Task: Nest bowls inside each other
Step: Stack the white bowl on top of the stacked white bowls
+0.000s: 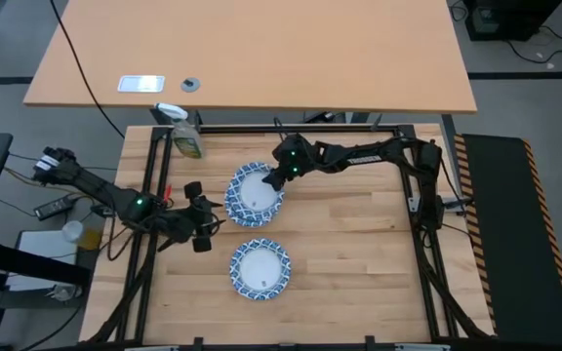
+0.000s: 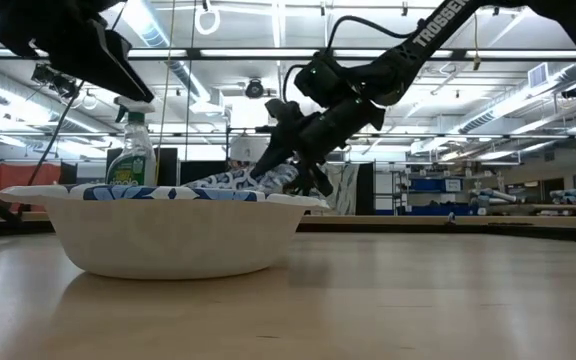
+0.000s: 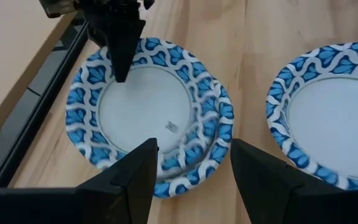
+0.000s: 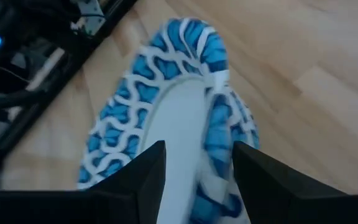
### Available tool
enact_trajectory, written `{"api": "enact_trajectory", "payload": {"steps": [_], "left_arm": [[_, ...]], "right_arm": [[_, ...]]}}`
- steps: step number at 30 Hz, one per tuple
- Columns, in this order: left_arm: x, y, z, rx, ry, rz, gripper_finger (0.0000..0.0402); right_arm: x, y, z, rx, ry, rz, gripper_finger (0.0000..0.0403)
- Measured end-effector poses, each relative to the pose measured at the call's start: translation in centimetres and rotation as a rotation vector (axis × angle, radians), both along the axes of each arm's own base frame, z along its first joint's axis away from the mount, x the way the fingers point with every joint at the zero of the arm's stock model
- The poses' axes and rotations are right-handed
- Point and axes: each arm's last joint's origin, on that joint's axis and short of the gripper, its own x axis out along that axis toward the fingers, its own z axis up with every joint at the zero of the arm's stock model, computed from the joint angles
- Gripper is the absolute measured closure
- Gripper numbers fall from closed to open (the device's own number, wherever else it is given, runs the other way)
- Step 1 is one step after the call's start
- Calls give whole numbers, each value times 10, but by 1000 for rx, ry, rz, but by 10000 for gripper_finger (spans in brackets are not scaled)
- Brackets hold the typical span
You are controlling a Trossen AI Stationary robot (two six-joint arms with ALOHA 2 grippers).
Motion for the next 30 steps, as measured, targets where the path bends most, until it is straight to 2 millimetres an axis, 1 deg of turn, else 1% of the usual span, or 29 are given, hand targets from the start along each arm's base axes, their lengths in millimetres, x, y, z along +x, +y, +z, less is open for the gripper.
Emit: {"api": "enact_trajectory", "payload": {"steps": [3, 8, 12, 16, 19, 22, 26, 28, 30], "left_arm": [[8, 1, -4, 28, 17, 1, 196], [21, 1, -11, 55, 40, -15, 196], [26, -1, -13, 73, 41, -39, 196], [26, 0, -13, 79, 41, -38, 196], [26, -1, -12, 59, 32, -27, 196], [24, -4, -13, 44, 31, -26, 196], [21, -9, -14, 40, 40, -50, 196], [20, -11, -14, 40, 40, -60, 196], [20, -12, -14, 38, 40, -66, 196]], "right_arm": [[2, 3, 2, 75, -23, -32, 211], [3, 6, 5, 255, -60, 33, 211], [-1, 1, 3, 383, -20, -29, 211], [-8, -5, -4, 457, 62, -93, 211], [-11, -5, -7, 444, 103, -116, 211], [-9, -3, -6, 397, 83, -101, 211], [-6, -1, 2, 445, 22, -2, 211], [-9, -3, 8, 438, 15, 4, 211], [-12, -6, 13, 396, 13, -16, 211]]}}
